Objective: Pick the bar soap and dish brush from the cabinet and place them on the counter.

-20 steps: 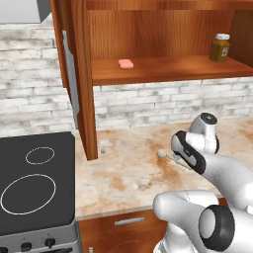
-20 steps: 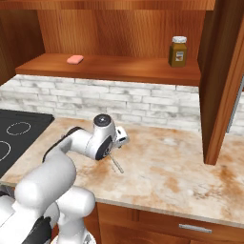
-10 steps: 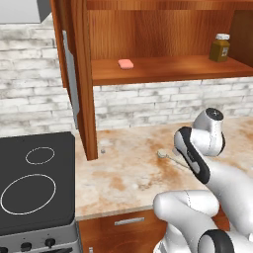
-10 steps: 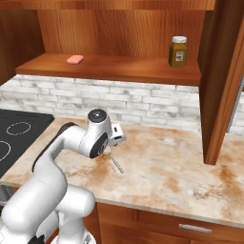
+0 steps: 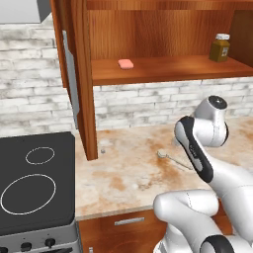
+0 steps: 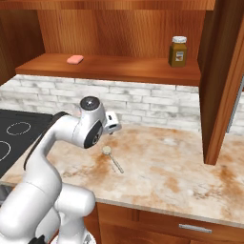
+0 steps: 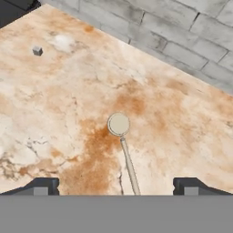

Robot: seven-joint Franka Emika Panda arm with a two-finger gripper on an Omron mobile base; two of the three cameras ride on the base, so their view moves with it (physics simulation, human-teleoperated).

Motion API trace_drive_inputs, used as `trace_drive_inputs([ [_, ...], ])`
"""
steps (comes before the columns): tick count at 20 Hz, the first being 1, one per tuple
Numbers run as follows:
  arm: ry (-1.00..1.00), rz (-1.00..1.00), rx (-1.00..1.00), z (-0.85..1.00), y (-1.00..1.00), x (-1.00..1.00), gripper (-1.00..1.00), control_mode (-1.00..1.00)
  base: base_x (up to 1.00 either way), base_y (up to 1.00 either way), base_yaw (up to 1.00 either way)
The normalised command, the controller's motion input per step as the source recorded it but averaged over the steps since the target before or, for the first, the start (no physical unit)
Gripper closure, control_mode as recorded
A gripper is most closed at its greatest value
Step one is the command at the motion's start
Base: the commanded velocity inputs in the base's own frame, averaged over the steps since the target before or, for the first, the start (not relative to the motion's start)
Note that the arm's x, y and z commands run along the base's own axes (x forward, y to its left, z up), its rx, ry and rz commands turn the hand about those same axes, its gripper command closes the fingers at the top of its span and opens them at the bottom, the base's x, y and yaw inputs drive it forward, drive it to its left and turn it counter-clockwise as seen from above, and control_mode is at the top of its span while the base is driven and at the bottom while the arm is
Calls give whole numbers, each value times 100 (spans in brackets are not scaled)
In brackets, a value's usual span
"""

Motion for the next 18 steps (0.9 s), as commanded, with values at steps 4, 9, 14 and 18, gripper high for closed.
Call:
trace_drive_inputs([
  [4, 1, 4, 1, 62, 3, 1, -100, -100, 0, 0, 0],
  [9, 0, 2, 1, 62, 9, -4, -100, -100, 0, 0, 0],
  [14, -3, 3, 2, 44, 6, -16, -100, -100, 0, 0, 0],
  [18, -8, -1, 3, 3, 0, -31, -100, -100, 0, 0, 0],
])
